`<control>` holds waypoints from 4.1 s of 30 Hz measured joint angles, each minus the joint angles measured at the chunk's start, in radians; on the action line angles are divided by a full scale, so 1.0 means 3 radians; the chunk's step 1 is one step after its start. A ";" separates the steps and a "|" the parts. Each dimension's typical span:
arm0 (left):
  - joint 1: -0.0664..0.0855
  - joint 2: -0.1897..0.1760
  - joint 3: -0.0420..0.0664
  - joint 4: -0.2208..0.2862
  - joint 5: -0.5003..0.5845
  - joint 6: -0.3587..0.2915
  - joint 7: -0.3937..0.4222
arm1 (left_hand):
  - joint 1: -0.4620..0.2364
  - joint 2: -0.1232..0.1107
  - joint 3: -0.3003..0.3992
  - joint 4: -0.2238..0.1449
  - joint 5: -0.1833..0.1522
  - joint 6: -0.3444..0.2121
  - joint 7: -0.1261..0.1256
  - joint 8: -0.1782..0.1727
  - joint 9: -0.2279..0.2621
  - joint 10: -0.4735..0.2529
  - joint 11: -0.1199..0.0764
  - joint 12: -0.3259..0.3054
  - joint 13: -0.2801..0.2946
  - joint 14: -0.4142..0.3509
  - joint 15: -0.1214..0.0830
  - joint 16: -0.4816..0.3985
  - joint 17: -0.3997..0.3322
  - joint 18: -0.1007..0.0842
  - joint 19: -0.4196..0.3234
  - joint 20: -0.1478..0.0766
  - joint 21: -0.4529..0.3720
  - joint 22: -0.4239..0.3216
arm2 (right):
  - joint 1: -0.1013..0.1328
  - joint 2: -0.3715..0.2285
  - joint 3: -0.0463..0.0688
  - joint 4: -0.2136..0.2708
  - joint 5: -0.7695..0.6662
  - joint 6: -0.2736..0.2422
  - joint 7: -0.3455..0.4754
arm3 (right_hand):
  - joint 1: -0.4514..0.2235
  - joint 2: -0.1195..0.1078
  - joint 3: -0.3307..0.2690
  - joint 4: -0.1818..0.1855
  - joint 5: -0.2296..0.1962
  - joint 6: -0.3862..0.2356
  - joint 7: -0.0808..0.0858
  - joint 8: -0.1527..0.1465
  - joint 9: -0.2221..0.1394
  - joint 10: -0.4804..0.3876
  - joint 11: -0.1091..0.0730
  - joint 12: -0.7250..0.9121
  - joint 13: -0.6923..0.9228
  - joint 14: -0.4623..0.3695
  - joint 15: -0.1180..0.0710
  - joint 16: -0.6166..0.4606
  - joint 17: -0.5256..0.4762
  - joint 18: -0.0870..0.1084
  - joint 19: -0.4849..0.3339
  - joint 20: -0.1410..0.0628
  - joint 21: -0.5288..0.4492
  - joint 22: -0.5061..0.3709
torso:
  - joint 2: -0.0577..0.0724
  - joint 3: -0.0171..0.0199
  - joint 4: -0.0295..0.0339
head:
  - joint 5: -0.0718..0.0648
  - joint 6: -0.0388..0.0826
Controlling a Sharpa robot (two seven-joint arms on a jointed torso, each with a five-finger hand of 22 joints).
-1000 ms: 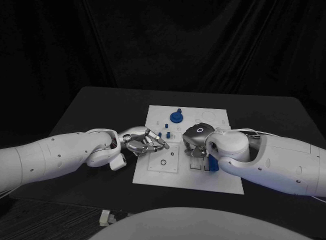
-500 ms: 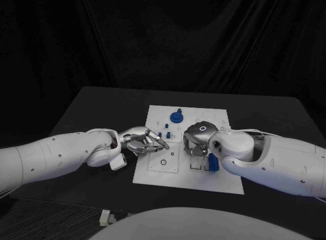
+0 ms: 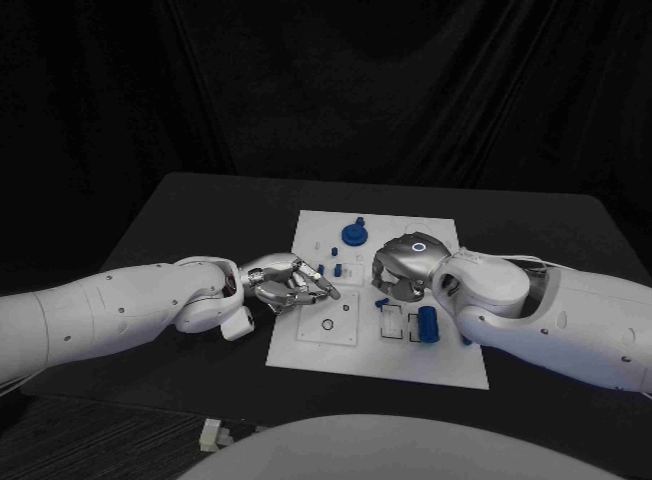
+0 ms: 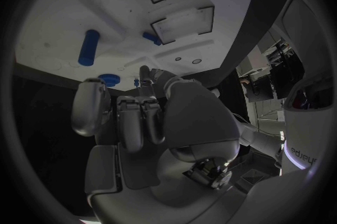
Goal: Assemble the parts on the task board
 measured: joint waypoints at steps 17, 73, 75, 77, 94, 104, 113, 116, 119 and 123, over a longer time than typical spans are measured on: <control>0.0000 0.0003 0.0000 -0.0003 0.0000 0.0004 -0.0003 | 0.0000 0.0000 0.0014 -0.0014 0.0000 0.0000 0.0000 0.0000 0.0000 0.0000 0.0000 0.0000 0.0000 -0.0012 0.0011 0.0000 0.0000 0.0000 -0.0012 0.0012 0.0001 0.0000 | 0.0195 -0.0069 0.0003 -0.0105 -0.0002 0.0142 0.0411 | 0.0130 -0.0439 -0.0263 0.0093 -0.0652 -0.0050 -0.0103 -0.0036 -0.0207 0.0000 -0.0097 0.0000 -0.0001 -0.0008 -0.0093 0.0000 0.0000 0.0000 0.0096 -0.0073 0.0236 0.0000 | -0.0001 0.0000 0.0000 | -0.0011 0.0000; 0.0000 0.0001 0.0000 -0.0003 0.0000 0.0024 -0.0006 | 0.0013 0.0013 0.0046 -0.0028 0.0000 0.0012 0.0012 0.0000 -0.0001 0.0000 0.0000 0.0000 0.0000 0.0001 0.0023 0.0000 0.0001 0.0000 -0.0011 0.0012 0.0001 0.0002 | -0.0017 0.0168 0.0003 -0.0336 -0.0270 0.0303 0.0574 | 0.0656 -0.0419 -0.0512 0.0381 -0.0611 0.0076 -0.0167 0.0020 -0.0258 0.0000 -0.0120 0.0000 -0.0002 -0.0009 -0.0116 0.0000 0.0001 0.0000 0.0084 -0.0131 0.0202 0.0001 | 0.0000 -0.0001 0.0001 | -0.0014 0.0000; 0.0000 0.0001 0.0000 -0.0004 0.0000 0.0025 -0.0006 | 0.0013 0.0013 0.0046 -0.0028 0.0000 0.0012 0.0012 0.0000 -0.0001 0.0000 0.0000 0.0000 0.0000 0.0001 0.0023 0.0000 0.0001 0.0000 -0.0011 0.0012 0.0001 0.0002 | -0.0017 0.0168 0.0003 -0.0338 -0.0275 0.0286 0.0570 | 0.0656 -0.0419 -0.0512 0.0381 -0.0607 0.0076 -0.0167 0.0020 -0.0255 0.0000 -0.0120 0.0000 -0.0002 -0.0009 -0.0116 0.0000 0.0001 0.0000 0.0082 -0.0129 0.0197 0.0001 | 0.0000 -0.0001 0.0002 | -0.0015 0.0000; 0.0000 0.0001 0.0000 -0.0004 0.0000 0.0026 -0.0006 | 0.0013 0.0013 0.0046 -0.0028 0.0000 0.0012 0.0012 0.0000 -0.0001 0.0000 0.0000 0.0000 0.0001 0.0001 0.0023 0.0000 0.0001 0.0000 -0.0011 0.0012 0.0001 0.0002 | -0.0018 0.0168 0.0003 -0.0340 -0.0279 0.0263 0.0565 | 0.0656 -0.0419 -0.0512 0.0381 -0.0593 0.0083 -0.0160 0.0023 -0.0255 0.0000 -0.0120 0.0000 -0.0002 -0.0009 -0.0116 0.0000 0.0001 0.0000 0.0072 -0.0119 0.0189 0.0001 | 0.0000 -0.0001 0.0002 | -0.0015 0.0000; 0.0000 0.0005 0.0000 -0.0009 0.0000 0.0033 -0.0006 | 0.0013 0.0013 0.0055 -0.0018 0.0000 0.0012 0.0012 0.0000 -0.0001 0.0000 0.0000 0.0000 0.0001 0.0001 0.0023 0.0000 0.0001 0.0000 -0.0011 0.0012 0.0001 0.0001 | -0.0019 0.0160 0.0003 -0.0348 -0.0294 0.0073 0.0545 | 0.0619 -0.0456 -0.0568 0.0437 -0.0643 0.0099 -0.0144 0.0032 -0.0229 0.0000 -0.0120 0.0000 -0.0002 -0.0009 -0.0116 0.0000 0.0001 0.0000 0.0072 -0.0119 0.0189 0.0000 | 0.0000 -0.0001 0.0002 | -0.0011 0.0000; 0.0000 0.0004 0.0000 -0.0009 0.0000 0.0035 -0.0007 | 0.0013 0.0013 0.0069 -0.0032 0.0000 0.0012 0.0012 0.0000 -0.0001 0.0009 0.0009 0.0000 0.0002 0.0000 0.0023 0.0000 0.0001 0.0000 -0.0011 0.0012 0.0001 0.0001 | -0.0019 0.0120 0.0003 -0.0320 -0.0296 0.0040 0.0544 | 0.0580 -0.0494 -0.0627 0.0496 -0.0652 0.0099 -0.0144 0.0032 -0.0222 0.0000 -0.0120 0.0000 -0.0002 -0.0009 -0.0116 0.0000 0.0001 0.0000 0.0072 -0.0119 0.0189 0.0000 | 0.0000 -0.0001 0.0002 | -0.0010 0.0000; 0.0000 0.0007 -0.0001 -0.0013 0.0000 0.0038 -0.0007 | 0.0013 0.0013 0.0068 -0.0032 0.0000 0.0012 0.0012 0.0000 -0.0001 0.0009 0.0009 0.0000 0.0002 0.0000 0.0023 0.0000 0.0001 0.0000 -0.0011 0.0012 0.0001 0.0001 | -0.0019 0.0096 0.0003 -0.0314 -0.0297 0.0042 0.0541 | 0.0580 -0.0494 -0.0627 0.0515 -0.0652 0.0099 -0.0144 0.0032 -0.0222 0.0000 -0.0120 0.0000 -0.0003 -0.0009 -0.0116 0.0000 0.0000 0.0000 0.0060 -0.0107 0.0173 -0.0001 | 0.0000 -0.0001 0.0002 | -0.0016 0.0000; 0.0000 0.0008 -0.0001 -0.0013 0.0000 0.0040 -0.0008 | 0.0013 0.0013 0.0068 -0.0032 0.0000 0.0012 0.0012 0.0000 -0.0001 0.0009 0.0009 0.0000 0.0002 0.0000 0.0023 0.0000 0.0000 0.0000 -0.0011 0.0012 0.0001 0.0001 | -0.0019 0.0095 0.0003 -0.0315 -0.0297 0.0045 0.0541 | 0.0580 -0.0494 -0.0627 0.0515 -0.0652 0.0099 -0.0144 0.0032 -0.0222 0.0000 -0.0120 0.0000 -0.0003 -0.0009 -0.0116 0.0000 0.0000 0.0000 0.0053 -0.0114 0.0163 -0.0001 | 0.0000 -0.0001 0.0002 | -0.0016 0.0000; 0.0000 0.0009 0.0000 -0.0014 0.0000 0.0042 -0.0008 | 0.0013 0.0013 0.0068 -0.0032 0.0000 0.0012 0.0012 0.0000 -0.0001 -0.0003 0.0020 0.0000 0.0002 0.0000 0.0023 0.0000 0.0000 0.0000 -0.0011 0.0012 0.0001 0.0001 | -0.0019 0.0093 0.0003 -0.0317 -0.0297 0.0050 0.0541 | 0.0580 -0.0494 -0.0628 0.0516 -0.0652 0.0099 -0.0144 0.0032 -0.0222 0.0000 -0.0120 0.0000 -0.0003 -0.0009 -0.0116 0.0000 0.0000 0.0000 0.0048 -0.0119 0.0159 -0.0001 | 0.0000 -0.0001 0.0001 | -0.0015 0.0000; 0.0000 0.0010 0.0000 -0.0016 0.0000 0.0044 -0.0009 | 0.0013 0.0013 0.0068 -0.0032 0.0000 0.0012 0.0012 0.0000 -0.0001 -0.0003 0.0020 0.0000 0.0002 0.0000 0.0023 0.0000 0.0000 0.0000 -0.0011 0.0012 0.0001 0.0001 | -0.0021 0.0092 0.0003 -0.0320 -0.0298 0.0057 0.0541 | 0.0566 -0.0508 -0.0670 0.0558 -0.0652 0.0099 -0.0144 0.0032 -0.0216 0.0000 -0.0120 0.0000 -0.0003 -0.0009 -0.0116 0.0000 0.0000 0.0000 0.0048 -0.0119 0.0159 -0.0001 | 0.0000 -0.0001 0.0001 | -0.0012 0.0000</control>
